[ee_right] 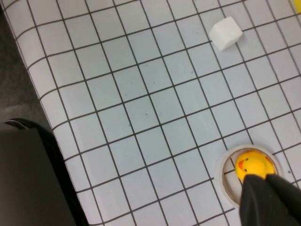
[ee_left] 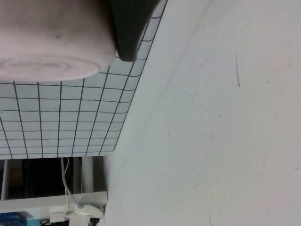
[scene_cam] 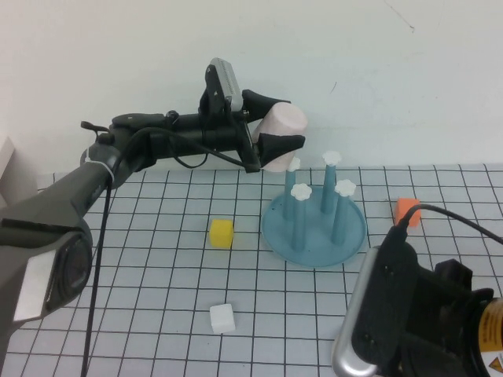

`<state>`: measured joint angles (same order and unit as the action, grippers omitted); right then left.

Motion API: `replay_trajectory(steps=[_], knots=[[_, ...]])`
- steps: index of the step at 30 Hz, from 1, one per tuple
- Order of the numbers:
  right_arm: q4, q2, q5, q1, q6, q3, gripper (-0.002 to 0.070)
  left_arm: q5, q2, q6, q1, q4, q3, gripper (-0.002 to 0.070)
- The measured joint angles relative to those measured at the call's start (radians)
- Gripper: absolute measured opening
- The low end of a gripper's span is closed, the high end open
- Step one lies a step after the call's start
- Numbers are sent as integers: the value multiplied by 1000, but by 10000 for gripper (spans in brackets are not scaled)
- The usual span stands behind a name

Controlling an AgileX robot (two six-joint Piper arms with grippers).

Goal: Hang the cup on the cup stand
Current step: Place the cup on the cup holder

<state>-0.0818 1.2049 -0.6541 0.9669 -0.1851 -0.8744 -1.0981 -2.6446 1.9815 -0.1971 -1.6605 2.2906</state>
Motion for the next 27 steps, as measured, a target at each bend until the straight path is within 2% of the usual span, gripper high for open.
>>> replay_trajectory(steps=[7, 10, 12, 16, 18, 22, 27], knots=[[9, 1, 29, 0, 0, 16, -1, -32, -25, 17, 3, 0, 41, 570], [-52, 1, 39, 1, 34, 16, -1, -65, -50, -8, 7, 0, 77, 570], [-151, 1, 39, 4, 136, 16, -1, -72, -60, -28, 13, 0, 86, 570], [-491, 1, 5, -6, 500, 16, -1, -73, -64, -37, 13, 0, 87, 570], [-595, 1, -19, -17, 632, 16, -1, -73, -64, -37, 13, 0, 95, 570], [-680, 1, -45, -41, 805, 16, -1, -78, -64, -61, 13, 0, 113, 570], [-701, 2, -88, -63, 846, 16, -1, -82, -64, -176, 13, 0, 187, 570]])
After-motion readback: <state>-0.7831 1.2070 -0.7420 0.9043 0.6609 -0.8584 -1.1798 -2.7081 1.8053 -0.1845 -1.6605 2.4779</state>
